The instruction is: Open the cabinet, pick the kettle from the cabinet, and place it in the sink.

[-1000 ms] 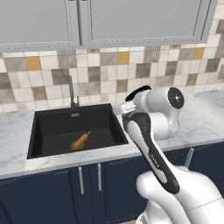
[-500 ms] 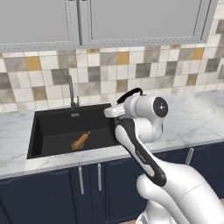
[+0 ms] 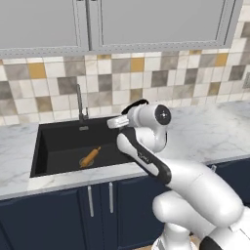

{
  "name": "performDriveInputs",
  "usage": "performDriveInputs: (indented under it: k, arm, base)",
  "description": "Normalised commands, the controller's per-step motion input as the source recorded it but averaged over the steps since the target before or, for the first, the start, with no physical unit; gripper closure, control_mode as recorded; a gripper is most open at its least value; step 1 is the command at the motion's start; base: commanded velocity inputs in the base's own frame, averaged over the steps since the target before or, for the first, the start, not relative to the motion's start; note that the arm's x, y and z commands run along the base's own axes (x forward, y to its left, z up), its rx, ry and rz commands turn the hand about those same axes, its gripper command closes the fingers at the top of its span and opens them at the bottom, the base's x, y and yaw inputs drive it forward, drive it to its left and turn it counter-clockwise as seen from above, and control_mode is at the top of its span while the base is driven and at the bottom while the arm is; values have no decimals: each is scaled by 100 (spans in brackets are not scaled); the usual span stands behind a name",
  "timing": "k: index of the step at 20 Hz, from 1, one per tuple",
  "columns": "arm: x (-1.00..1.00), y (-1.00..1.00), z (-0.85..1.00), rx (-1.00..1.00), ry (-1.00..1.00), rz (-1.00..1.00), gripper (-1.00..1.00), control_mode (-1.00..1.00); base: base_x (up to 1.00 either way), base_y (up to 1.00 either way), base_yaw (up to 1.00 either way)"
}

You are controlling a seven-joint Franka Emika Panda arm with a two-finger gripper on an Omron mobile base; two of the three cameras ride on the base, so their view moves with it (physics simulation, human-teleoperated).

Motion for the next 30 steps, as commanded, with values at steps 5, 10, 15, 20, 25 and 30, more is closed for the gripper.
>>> performDriveInputs:
  k: [5,10,15,20,25,30]
  arm:
    - [41,20,-27,0,0,0,100,-100]
    - [45,19,-23,0,3,0,100,-100]
    - [39,7,-20,3,8,0,100,-100]
    - [38,9,-20,12,3,0,100,-100]
    - [35,8,-18,12,0,0,100,-100]
    - [35,5,-26,11,1,0,100,-100]
  base:
    - [0,0,0]
    - [0,0,0]
    - [0,0,0]
    - [0,0,0]
    - [0,0,0]
    - [0,0,0]
